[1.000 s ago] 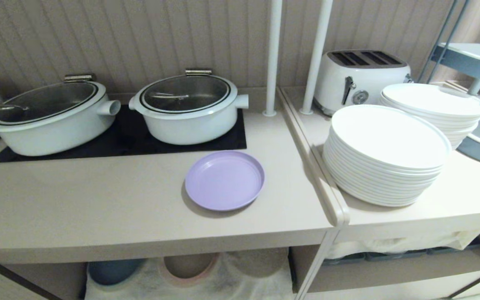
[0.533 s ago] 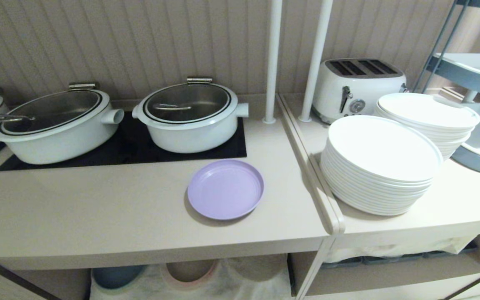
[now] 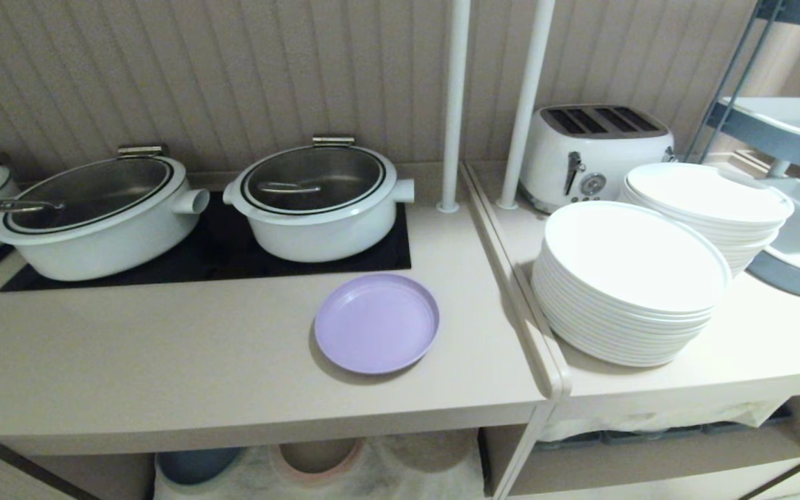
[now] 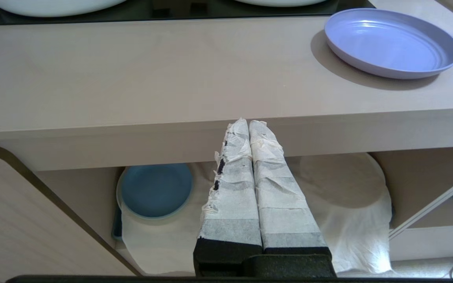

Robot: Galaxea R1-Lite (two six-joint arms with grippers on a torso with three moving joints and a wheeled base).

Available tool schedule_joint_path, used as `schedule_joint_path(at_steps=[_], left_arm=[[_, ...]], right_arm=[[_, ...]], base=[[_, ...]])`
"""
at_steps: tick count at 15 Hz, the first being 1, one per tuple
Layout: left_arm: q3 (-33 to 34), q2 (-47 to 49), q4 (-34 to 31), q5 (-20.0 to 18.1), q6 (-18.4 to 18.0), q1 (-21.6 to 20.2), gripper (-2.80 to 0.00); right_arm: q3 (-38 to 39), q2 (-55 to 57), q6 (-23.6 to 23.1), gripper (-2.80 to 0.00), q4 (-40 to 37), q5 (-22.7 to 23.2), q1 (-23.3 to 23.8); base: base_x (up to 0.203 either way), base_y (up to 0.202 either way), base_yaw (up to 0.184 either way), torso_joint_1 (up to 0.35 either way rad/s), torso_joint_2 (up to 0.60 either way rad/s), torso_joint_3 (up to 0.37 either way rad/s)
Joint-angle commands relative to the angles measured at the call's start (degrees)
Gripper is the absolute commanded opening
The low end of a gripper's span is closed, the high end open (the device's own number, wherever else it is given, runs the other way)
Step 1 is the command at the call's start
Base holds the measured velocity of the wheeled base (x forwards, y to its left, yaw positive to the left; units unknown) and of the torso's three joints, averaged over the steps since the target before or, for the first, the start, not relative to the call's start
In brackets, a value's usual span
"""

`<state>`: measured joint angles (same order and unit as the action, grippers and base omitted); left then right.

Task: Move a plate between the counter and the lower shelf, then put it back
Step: Pick up the plate

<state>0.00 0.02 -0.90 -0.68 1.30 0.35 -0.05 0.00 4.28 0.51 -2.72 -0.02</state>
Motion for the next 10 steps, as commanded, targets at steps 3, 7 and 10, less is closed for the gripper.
schedule_joint_path(at_steps=[3,7,10], left_arm=[[0.0,0.0,0.0,0.0,0.0,0.0,-2.80],[0.0,0.0,0.0,-0.1,0.0,0.0,-2.80],[0.0,0.0,-0.1,-0.2,-0.8,0.0,-2.80]], right_arm=[[0.0,0.0,0.1,-2.80,0.0,-0.1,0.0],[0.0,0.0,0.1,-2.80,0.0,-0.1,0.0],[0.0,0.0,0.1,-2.80,0.0,-0.1,-0.1]], base=[[0.000,0.000,0.000,0.000,0.00,0.000],[0.000,0.000,0.000,0.000,0.00,0.000],[0.000,0.000,0.000,0.000,0.00,0.000]])
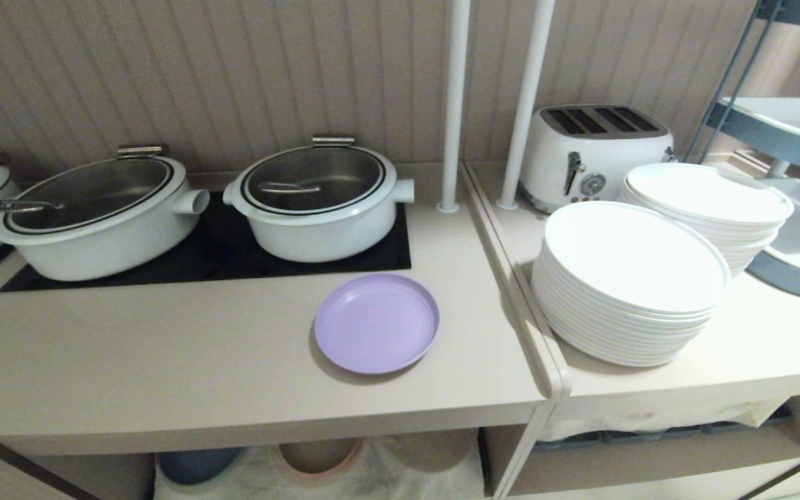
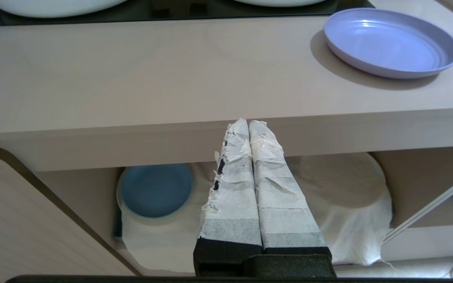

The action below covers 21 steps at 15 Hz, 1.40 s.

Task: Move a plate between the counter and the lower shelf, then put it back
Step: Pick up the plate

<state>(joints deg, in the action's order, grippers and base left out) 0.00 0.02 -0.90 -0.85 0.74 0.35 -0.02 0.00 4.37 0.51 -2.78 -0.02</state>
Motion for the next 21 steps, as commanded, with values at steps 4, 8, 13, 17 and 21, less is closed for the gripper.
schedule_joint_path(at_steps=[4,8,13,17,21], left_arm=[[-2.5,0.0,-1.7,-0.5,-2.5,0.0,-2.80],[-17.7,1.9,-20.6,-4.0,-2.4,0.0,-2.80],[-32.1,23.0,-26.7,-6.4,-2.3,0.1,-2.80],[-46.3,42.4,-29.8,-6.7,-1.6,0.4,-2.80],[-63.9,57.8,-43.6,-6.9,-0.9,4.0,-2.80]], right_arm=[[0.0,0.0,0.0,-2.80,0.0,0.0,0.0],[0.0,0.0,0.0,-2.80,0.0,0.0,-0.1],[0.0,0.0,0.0,-2.80,0.0,0.0,0.0],[0.0,0.0,0.0,-2.80,0.0,0.0,-0.1],[0.0,0.0,0.0,-2.80,0.0,0.0,0.0]], base=[[0.000,0.000,0.000,0.000,0.00,0.000],[0.000,0.000,0.000,0.000,0.00,0.000],[0.000,0.000,0.000,0.000,0.00,0.000],[0.000,0.000,0.000,0.000,0.00,0.000],[0.000,0.000,0.000,0.000,0.00,0.000]])
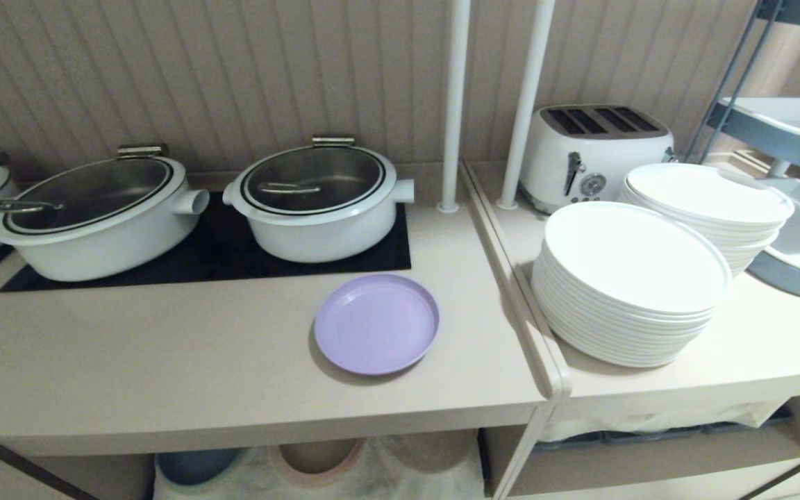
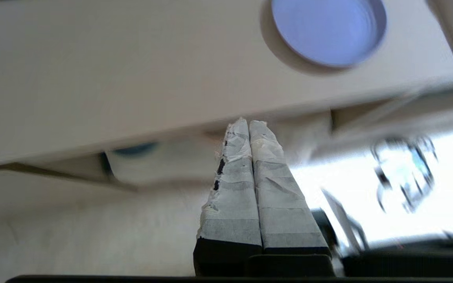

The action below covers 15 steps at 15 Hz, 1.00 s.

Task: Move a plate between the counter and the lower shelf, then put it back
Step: Pick up the plate

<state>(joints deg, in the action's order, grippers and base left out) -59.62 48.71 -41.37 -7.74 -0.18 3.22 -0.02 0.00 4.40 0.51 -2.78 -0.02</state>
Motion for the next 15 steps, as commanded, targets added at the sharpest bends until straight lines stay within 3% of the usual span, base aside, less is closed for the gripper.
schedule_joint_path(at_steps=[1,8,15], left_arm=[[-6.6,12.4,-5.5,0.0,0.7,2.5,-2.80],[-17.4,31.9,-15.1,-0.1,9.3,15.9,-2.80],[-29.6,50.5,-15.5,0.8,9.4,19.0,-2.80]], right_arm=[[0.0,0.0,0.0,-2.80,0.0,0.0,-0.1],[-0.1,0.0,0.0,-2.80,0.0,0.0,0.0],[0.0,0.0,0.0,-2.80,0.0,0.0,0.0]], base=[[0.000,0.000,0.000,0.000,0.00,0.000],[0.000,0.000,0.000,0.000,0.00,0.000],[0.000,0.000,0.000,0.000,0.00,0.000]])
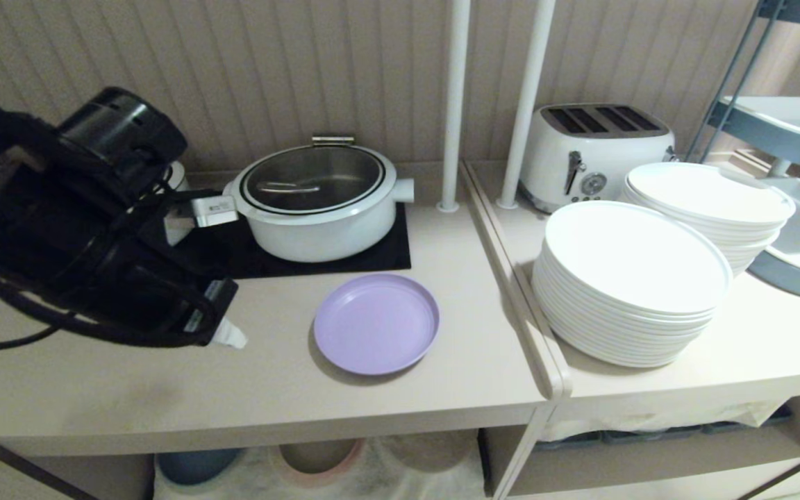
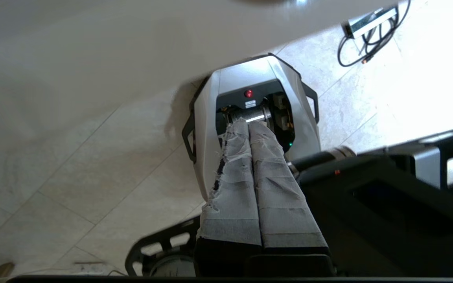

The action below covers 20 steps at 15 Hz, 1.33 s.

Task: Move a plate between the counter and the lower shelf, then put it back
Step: Pick up the plate

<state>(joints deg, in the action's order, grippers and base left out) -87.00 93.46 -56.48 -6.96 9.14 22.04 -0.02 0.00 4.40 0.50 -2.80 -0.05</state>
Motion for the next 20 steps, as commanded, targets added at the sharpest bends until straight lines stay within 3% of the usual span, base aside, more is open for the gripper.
schedule_joint_path(at_steps=[1,10,13,18,19,20], left_arm=[[-4.5,8.2,-0.3,0.1,0.0,0.2,-2.80],[-16.0,21.9,-0.3,9.7,1.8,1.9,-2.80],[-19.1,24.8,-0.5,10.2,5.1,3.3,-2.80],[-22.2,27.6,-0.8,10.3,5.7,4.1,-2.80],[-22.4,27.7,-0.8,10.3,5.7,4.1,0.00],[-22.8,28.1,-0.8,10.4,5.7,4.1,0.00]], right_arm=[[0.0,0.0,0.0,-2.80,0.0,0.0,0.0],[0.0,0.0,0.0,-2.80,0.0,0.0,0.0],[0.0,0.0,0.0,-2.80,0.0,0.0,0.0],[0.0,0.0,0.0,-2.80,0.0,0.0,0.0],[-0.1,0.0,0.1,-2.80,0.0,0.0,0.0],[-0.1,0.0,0.0,-2.80,0.0,0.0,0.0]], base=[[0.000,0.000,0.000,0.000,0.00,0.000],[0.000,0.000,0.000,0.000,0.00,0.000],[0.000,0.000,0.000,0.000,0.00,0.000],[0.000,0.000,0.000,0.000,0.00,0.000],[0.000,0.000,0.000,0.000,0.00,0.000],[0.000,0.000,0.000,0.000,0.00,0.000]])
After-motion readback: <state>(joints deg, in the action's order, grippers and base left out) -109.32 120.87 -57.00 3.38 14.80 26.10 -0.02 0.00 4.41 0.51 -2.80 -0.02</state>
